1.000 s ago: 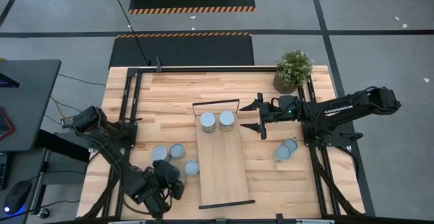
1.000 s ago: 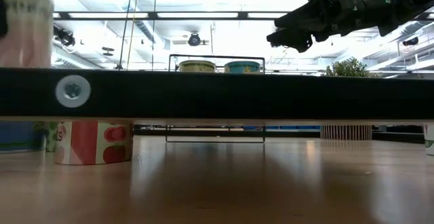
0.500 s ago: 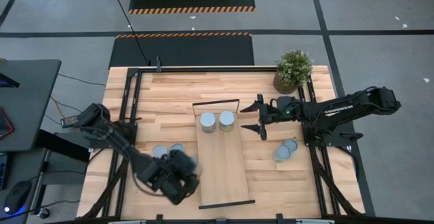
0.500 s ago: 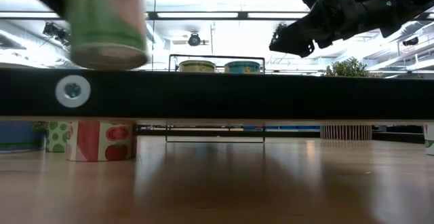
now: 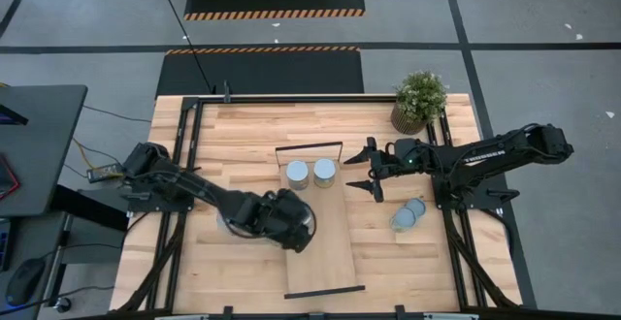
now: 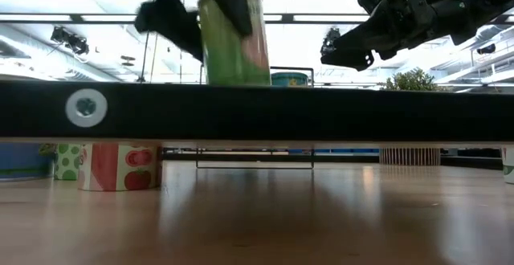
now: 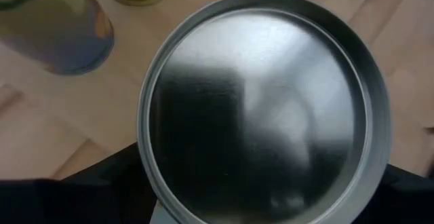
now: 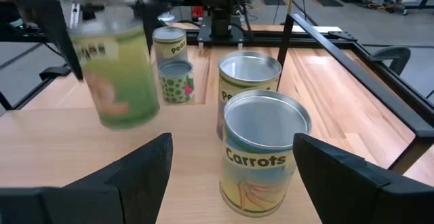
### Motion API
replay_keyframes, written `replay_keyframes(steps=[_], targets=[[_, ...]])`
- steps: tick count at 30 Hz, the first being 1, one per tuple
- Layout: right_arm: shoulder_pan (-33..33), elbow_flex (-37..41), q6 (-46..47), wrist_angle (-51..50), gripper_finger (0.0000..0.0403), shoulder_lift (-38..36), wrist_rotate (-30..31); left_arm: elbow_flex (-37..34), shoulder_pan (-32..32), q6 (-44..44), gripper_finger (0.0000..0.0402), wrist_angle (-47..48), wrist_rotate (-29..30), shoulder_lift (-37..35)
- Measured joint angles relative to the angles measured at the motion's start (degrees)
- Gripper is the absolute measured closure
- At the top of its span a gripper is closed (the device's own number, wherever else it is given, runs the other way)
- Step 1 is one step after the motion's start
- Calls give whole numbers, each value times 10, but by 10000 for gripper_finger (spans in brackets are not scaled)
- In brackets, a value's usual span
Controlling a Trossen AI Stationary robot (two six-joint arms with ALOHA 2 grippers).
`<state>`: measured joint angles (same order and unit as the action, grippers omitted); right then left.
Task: Pick and place cans onto a shelf
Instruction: Put the large canned oranges on the shelf
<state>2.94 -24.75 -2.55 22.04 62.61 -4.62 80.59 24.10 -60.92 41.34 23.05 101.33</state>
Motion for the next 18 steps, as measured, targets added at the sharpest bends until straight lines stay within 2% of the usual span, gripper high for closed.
replay_keyframes(steps=[4,8,18], targets=[[-7,0,0,-8,89,0,0,0,-25,40,77,-18,-34,23],[-21,0,0,-10,89,0,2,0,-42,75,73,-25,-41,45],[-49,0,0,-8,89,0,7,-1,-71,154,6,-71,-96,61]])
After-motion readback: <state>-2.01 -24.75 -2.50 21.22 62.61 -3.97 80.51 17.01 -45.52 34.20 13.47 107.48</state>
